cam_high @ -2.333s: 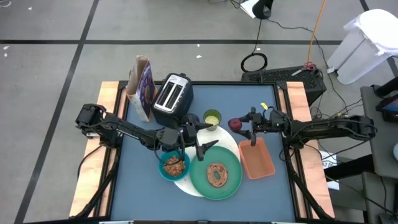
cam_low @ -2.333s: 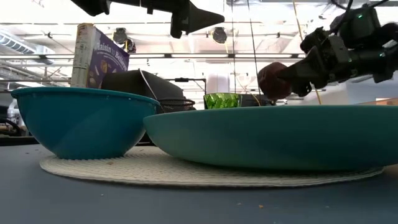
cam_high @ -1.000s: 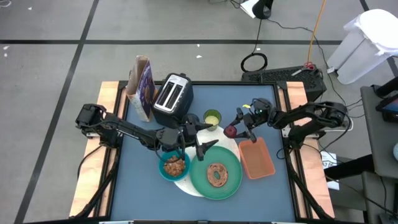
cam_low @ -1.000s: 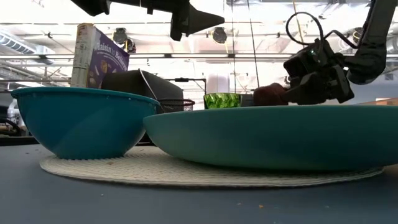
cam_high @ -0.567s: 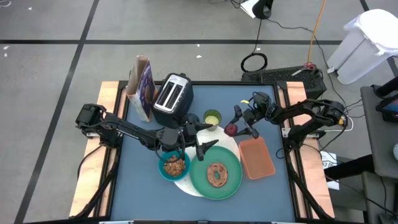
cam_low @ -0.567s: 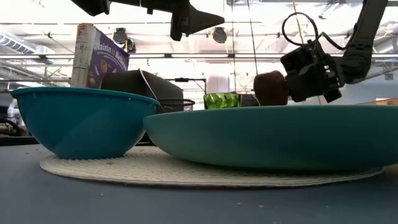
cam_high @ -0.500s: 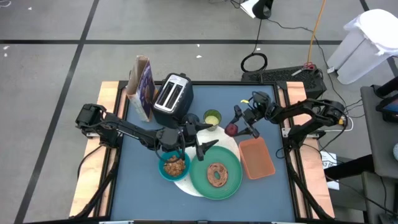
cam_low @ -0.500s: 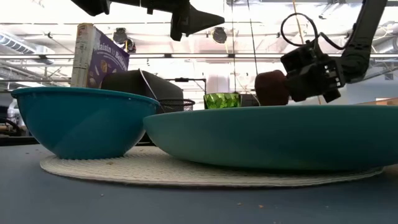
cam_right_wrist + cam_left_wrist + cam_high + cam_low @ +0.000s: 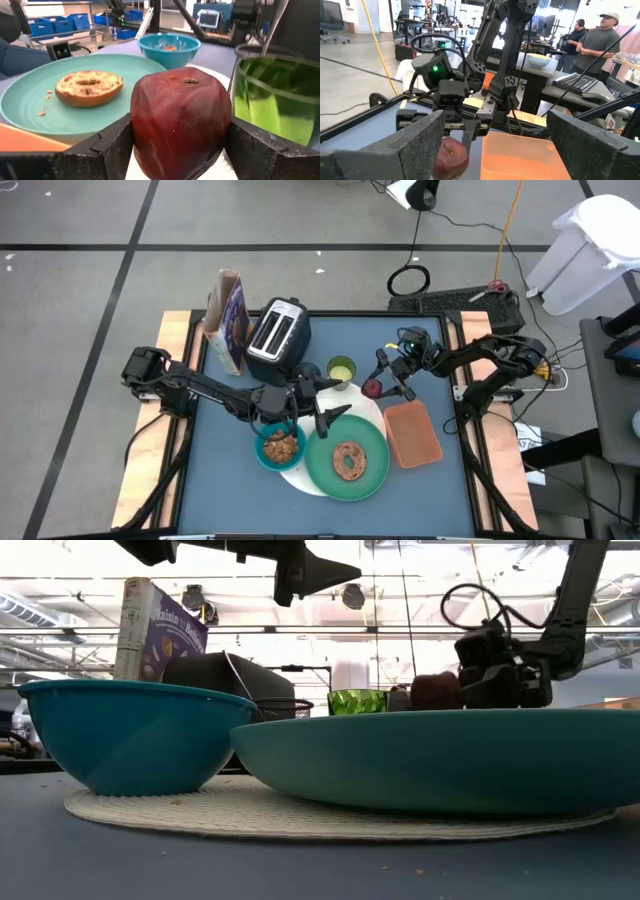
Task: Arrange a breakfast setting
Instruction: Put the red apple on the white mat
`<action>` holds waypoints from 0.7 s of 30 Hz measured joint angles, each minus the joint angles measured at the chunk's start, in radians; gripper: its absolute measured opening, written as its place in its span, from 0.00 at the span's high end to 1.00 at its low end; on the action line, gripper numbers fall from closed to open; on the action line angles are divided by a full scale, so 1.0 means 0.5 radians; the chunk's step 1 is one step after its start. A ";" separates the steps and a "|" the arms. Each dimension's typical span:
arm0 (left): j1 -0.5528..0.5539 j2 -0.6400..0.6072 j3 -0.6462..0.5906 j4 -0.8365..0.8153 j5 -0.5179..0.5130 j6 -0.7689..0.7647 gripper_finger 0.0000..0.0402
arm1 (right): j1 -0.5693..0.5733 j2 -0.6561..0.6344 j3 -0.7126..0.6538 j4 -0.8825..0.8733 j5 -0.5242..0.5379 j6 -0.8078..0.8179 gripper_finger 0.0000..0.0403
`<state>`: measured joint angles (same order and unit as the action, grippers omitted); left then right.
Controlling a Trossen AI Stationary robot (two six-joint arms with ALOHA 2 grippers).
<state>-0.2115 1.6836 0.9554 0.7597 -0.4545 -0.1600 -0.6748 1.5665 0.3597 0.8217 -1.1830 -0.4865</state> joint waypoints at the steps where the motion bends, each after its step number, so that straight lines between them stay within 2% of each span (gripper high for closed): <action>1: 0.000 0.000 0.000 -0.001 0.001 -0.004 0.12 | -0.001 0.019 0.011 -0.011 0.001 -0.009 0.35; 5: 0.000 0.000 0.000 0.000 0.001 -0.012 0.12 | -0.016 0.130 0.128 -0.001 -0.017 0.010 0.35; 10: 0.000 0.000 0.000 0.000 0.001 -0.049 0.12 | -0.030 0.324 0.302 -0.005 -0.309 0.146 0.35; 13: 0.000 0.000 0.000 0.000 0.000 -0.089 0.12 | -0.032 0.411 0.335 -0.006 -0.410 0.120 0.35; 21: 0.000 0.000 0.000 -0.003 0.000 -0.107 0.12 | -0.036 0.564 0.334 -0.008 -0.417 -0.069 0.34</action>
<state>-0.2115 1.6836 0.9554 0.7582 -0.4545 -0.2134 -0.6930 1.8487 0.5266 0.8178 -1.3913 -0.5210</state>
